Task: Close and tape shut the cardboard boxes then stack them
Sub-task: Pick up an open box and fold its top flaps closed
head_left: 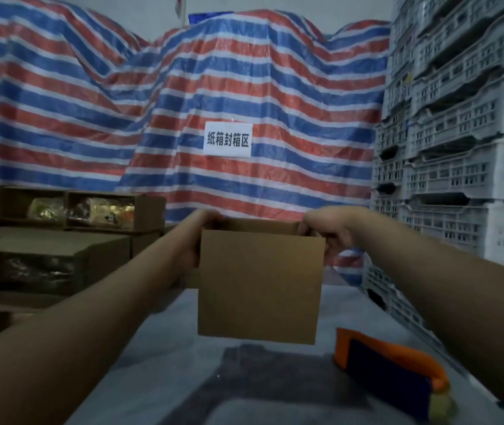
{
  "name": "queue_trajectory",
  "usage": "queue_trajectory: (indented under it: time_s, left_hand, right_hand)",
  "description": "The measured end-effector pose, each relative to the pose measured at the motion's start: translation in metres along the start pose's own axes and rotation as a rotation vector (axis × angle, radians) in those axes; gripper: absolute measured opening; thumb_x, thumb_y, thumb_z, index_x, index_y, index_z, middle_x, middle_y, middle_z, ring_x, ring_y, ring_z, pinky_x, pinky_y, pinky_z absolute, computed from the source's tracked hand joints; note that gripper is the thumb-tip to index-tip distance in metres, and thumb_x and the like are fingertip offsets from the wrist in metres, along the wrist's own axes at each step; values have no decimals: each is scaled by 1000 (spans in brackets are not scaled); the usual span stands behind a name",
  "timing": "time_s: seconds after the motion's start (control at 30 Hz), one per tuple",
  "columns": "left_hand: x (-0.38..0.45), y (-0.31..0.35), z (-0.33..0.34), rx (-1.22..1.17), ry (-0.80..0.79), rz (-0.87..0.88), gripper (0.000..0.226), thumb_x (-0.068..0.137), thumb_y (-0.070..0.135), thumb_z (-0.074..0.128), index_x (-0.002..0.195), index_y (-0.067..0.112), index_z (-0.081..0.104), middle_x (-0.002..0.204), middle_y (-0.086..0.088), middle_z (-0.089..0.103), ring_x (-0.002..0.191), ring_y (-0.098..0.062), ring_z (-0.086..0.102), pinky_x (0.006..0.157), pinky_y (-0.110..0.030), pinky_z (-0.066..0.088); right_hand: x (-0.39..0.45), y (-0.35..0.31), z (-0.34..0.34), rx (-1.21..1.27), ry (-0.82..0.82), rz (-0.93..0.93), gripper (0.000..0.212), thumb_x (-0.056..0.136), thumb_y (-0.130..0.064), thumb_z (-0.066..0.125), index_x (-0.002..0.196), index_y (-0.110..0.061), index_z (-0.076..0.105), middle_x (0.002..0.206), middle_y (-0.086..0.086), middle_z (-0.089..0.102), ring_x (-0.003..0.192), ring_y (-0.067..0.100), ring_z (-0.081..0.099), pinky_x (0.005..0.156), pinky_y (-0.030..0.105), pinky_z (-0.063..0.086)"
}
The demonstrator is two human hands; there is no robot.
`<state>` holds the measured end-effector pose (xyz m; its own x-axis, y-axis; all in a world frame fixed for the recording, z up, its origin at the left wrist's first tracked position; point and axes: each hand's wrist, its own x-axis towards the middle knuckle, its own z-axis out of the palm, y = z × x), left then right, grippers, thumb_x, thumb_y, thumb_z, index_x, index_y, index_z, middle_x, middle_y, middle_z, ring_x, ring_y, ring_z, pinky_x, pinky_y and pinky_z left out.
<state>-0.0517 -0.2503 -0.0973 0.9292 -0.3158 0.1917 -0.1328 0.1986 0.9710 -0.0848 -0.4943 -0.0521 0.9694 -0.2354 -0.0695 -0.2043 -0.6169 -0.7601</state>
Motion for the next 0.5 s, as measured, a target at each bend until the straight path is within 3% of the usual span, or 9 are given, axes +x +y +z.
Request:
queue_trajectory:
  time_s: [0.07,0.13,0.27,0.37,0.5]
  left_hand:
    - [2,-28,0,-18,-13,-60,16,90,22,59,98,10,66,81,-8,73,69,-21,71,64,-32,58]
    - [5,-53,-2,-15,-7,-106,21,91,23,58,103,8,67,82,-10,74,67,-21,72,56,-29,56]
    - [16,-83,-9,-24,50,-157,32,90,23,58,113,2,64,87,-12,69,76,-23,66,65,-32,50]
    - [27,-86,-11,-25,63,-134,30,90,21,56,111,0,63,81,-11,67,70,-21,64,63,-30,49]
    - [39,-88,-16,-19,58,-112,22,91,21,54,94,3,67,72,-8,68,62,-19,65,60,-30,48]
  right_hand:
    - [10,27,15,11,-35,46,13,93,-9,49,94,-4,61,61,13,71,55,30,72,55,42,60]
    - [19,47,28,13,-52,80,11,93,-11,49,97,-6,58,65,13,74,67,33,75,58,44,61]
    - [30,69,51,68,-32,91,10,90,-16,53,97,-10,58,80,13,73,81,34,73,60,42,62]
    - [33,71,54,121,-28,63,17,87,-20,55,99,-11,63,89,13,71,82,33,73,64,42,62]
    - [34,70,57,157,-37,31,24,94,-32,51,102,-14,65,98,11,70,93,35,70,84,49,60]
